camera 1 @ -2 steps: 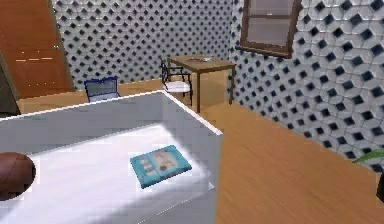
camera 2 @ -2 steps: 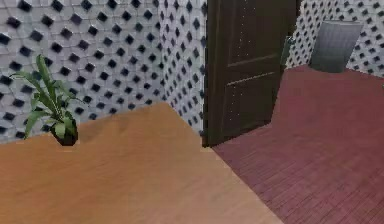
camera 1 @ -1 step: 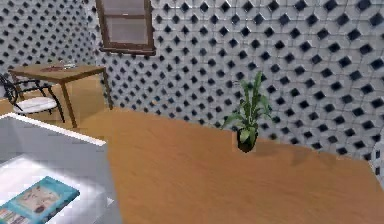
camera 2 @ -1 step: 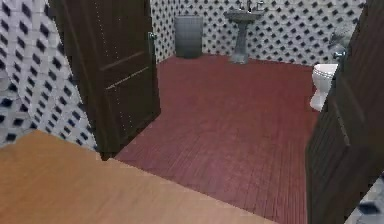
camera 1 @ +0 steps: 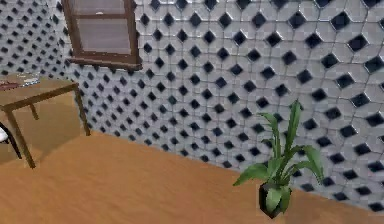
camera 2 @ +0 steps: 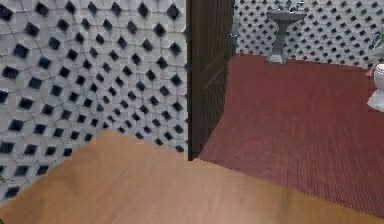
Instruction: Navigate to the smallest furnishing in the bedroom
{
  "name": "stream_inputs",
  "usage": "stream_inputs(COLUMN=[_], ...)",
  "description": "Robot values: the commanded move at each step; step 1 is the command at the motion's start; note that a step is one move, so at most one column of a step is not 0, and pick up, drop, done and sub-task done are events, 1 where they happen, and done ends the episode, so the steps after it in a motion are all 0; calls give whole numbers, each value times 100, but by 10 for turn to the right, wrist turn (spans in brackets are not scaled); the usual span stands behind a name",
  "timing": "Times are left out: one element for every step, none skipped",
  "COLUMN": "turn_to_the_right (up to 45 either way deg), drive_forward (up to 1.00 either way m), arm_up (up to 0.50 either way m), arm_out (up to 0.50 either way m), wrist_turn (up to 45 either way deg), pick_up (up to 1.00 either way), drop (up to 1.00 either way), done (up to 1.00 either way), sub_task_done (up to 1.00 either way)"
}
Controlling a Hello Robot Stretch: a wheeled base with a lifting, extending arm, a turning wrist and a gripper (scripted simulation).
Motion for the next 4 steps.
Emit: stream_inputs(turn_to_the_right=[-90, 0, -450, -180], drive_forward=[0, 70, 0, 0], arm_up=[0, 0, 0, 0], arm_out=[0, 0, 0, 0], wrist_turn=[0, 0, 0, 0], pick_up=[0, 0, 0, 0], drop=[0, 0, 0, 0], done=[0, 0, 0, 0], sub_task_done=[0, 0, 0, 0])
